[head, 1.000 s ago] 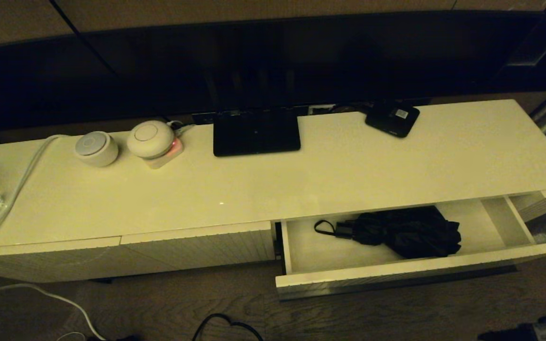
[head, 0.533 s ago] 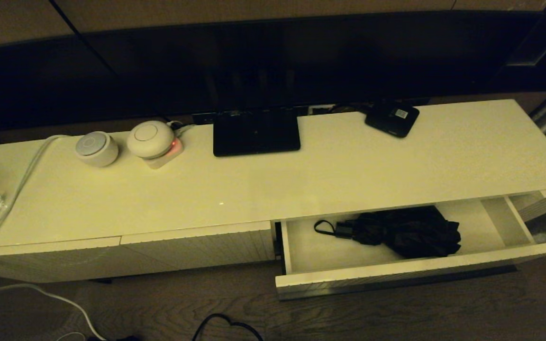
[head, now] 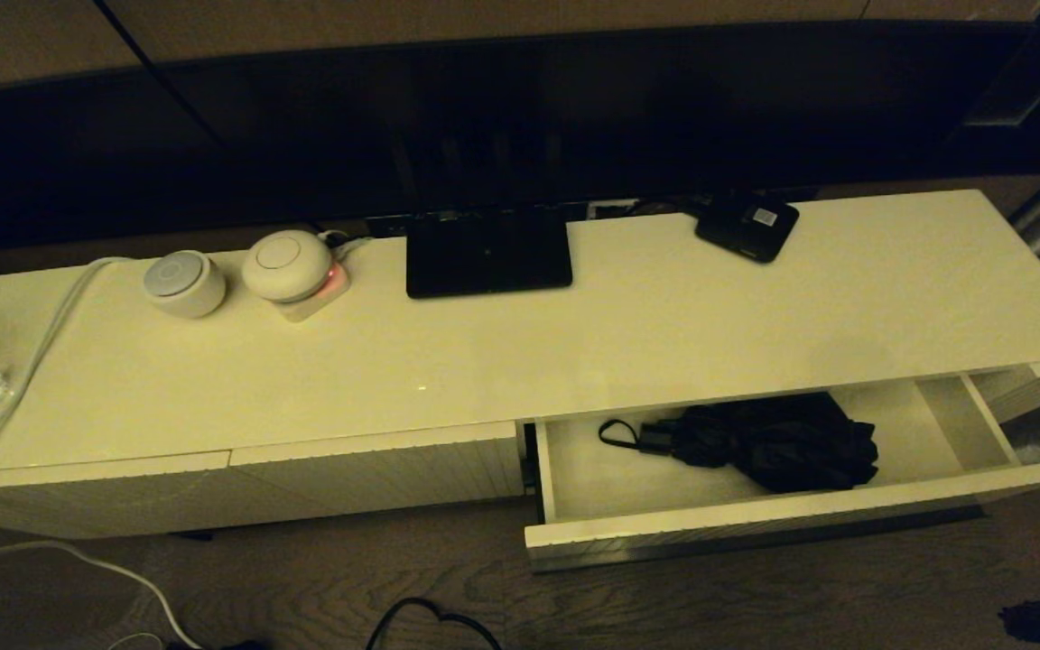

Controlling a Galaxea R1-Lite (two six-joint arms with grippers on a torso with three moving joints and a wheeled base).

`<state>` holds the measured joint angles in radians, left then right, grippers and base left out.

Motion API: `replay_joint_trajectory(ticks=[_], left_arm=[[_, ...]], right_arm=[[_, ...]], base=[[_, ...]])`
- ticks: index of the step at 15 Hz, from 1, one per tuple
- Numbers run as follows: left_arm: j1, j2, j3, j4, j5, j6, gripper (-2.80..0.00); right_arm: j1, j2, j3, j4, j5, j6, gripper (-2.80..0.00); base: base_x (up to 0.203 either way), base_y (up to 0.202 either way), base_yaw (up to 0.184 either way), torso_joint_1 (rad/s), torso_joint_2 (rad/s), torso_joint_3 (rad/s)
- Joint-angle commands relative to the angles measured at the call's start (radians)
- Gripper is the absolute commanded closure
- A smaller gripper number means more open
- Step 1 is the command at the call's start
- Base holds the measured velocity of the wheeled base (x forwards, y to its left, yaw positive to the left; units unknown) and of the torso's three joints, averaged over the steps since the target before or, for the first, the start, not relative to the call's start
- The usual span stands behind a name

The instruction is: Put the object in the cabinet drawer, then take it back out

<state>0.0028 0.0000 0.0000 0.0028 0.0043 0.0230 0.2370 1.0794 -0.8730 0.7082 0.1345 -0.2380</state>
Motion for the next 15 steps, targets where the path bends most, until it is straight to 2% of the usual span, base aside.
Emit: replay_joint_trajectory(ticks=[1,4,8,12,15], left_arm=[[0.000,0.000,0.003,0.000,0.000,0.000,0.00],[0.000,0.000,0.003,0.000,0.000,0.000,0.00],[0.000,0.000,0.003,0.000,0.000,0.000,0.00],[0.000,0.000,0.003,0.000,0.000,0.000,0.00],[0.000,0.000,0.003,0.000,0.000,0.000,0.00]], right_arm=[[0.001,0.130,-0.038,0.001,0.002,0.129,0.00],[0.025,0.280,-0.113,-0.005,0.004,0.324,0.00],[0.046,0.470,-0.273,-0.009,0.002,0.482,0.00],[0.050,0.567,-0.361,-0.013,-0.017,0.510,0.00],[0.059,0.629,-0.369,-0.080,-0.129,0.511,0.00]], base=[[0.000,0.000,0.000,0.000,0.00,0.000],[0.000,0.000,0.000,0.000,0.00,0.000],[0.000,0.000,0.000,0.000,0.00,0.000],[0.000,0.000,0.000,0.000,0.00,0.000],[0.000,0.000,0.000,0.000,0.00,0.000]])
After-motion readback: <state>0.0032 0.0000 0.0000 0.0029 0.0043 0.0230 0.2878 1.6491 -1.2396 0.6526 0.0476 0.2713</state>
